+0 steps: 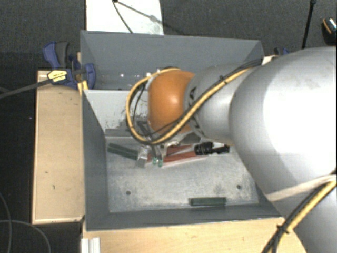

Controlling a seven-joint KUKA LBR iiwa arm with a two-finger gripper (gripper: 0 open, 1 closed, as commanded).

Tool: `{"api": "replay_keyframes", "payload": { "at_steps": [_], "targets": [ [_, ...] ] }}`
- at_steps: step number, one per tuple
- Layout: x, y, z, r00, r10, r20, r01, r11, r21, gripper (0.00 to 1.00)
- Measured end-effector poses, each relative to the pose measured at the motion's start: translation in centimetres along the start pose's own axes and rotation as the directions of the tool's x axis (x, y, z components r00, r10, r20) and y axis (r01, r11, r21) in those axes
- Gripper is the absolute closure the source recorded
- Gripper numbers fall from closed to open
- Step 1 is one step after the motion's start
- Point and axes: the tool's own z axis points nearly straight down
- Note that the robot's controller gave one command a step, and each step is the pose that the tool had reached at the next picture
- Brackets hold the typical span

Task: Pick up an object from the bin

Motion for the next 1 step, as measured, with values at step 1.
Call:
{"api": "replay_keyframes", "payload": {
  "at_steps": [1],
  "targets": [
    [0.50,-1.25,-15.79,1.000,0.023,0.005,-0.023,1.000,-0.003,1.00]
  ]
}}
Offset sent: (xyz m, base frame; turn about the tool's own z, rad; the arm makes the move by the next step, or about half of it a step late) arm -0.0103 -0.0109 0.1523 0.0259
